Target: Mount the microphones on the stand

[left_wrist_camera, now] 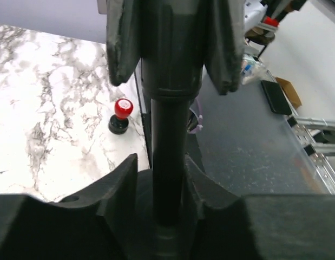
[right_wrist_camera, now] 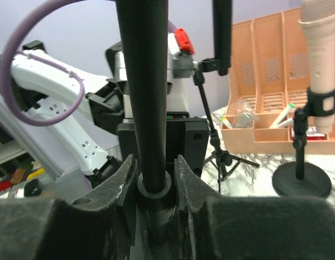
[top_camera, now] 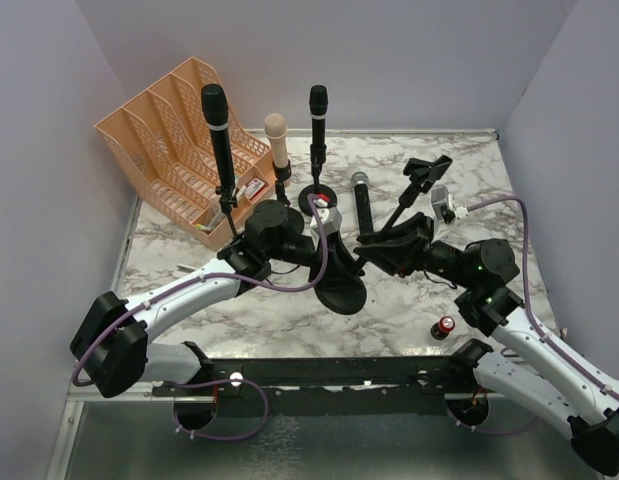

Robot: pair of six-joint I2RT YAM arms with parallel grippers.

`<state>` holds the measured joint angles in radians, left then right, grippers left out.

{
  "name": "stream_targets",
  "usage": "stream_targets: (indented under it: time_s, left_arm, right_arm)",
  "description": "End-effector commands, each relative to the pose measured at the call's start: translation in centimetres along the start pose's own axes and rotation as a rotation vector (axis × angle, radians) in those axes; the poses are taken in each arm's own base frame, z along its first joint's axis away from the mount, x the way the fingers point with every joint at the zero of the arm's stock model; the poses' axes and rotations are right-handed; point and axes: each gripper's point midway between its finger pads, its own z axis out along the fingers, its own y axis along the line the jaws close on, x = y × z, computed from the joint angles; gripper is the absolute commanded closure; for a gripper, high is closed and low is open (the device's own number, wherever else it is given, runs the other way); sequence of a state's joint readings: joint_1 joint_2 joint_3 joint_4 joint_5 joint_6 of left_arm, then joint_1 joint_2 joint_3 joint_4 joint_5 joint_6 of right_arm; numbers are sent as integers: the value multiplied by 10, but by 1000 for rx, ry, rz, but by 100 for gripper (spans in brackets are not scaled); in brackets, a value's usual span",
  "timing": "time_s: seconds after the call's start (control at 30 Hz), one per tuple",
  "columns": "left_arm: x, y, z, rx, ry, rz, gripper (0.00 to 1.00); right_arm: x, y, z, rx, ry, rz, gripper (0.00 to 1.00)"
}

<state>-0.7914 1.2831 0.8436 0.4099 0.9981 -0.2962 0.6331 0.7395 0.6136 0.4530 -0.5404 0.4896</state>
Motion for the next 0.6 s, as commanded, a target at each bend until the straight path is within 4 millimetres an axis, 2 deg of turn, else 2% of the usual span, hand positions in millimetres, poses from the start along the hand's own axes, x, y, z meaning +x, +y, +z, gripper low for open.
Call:
stream_targets:
  time_s: [0.0, 0.1, 0.13, 0.23, 0.3, 0.37, 0.57]
  left_arm:
    - [-1, -21, 1, 134, 26, 24, 71]
    - [-6, -20, 2, 128, 18, 40, 98]
    - [-8, -17, 2, 111, 11, 44, 100]
    - [-14, -1, 3, 10, -23, 49, 100]
    - [-18, 16, 3, -97, -55, 48, 100]
    - [-23, 37, -1, -226, -95, 47, 100]
    - [-41, 89, -19, -533, -188, 51, 100]
  right_arm:
    - [-17, 33, -2, -168, -53, -69, 100]
    - [-13, 31, 0, -174, -43, -69, 100]
    - [-12, 28, 0, -160, -41, -66, 100]
    - [-12, 9, 4, -52, -45, -44, 100]
    - [-13, -16, 6, 86, -42, -7, 100]
    - [-14, -48, 6, 269, -43, 26, 100]
    - [-13, -114, -2, 649, -60, 153, 100]
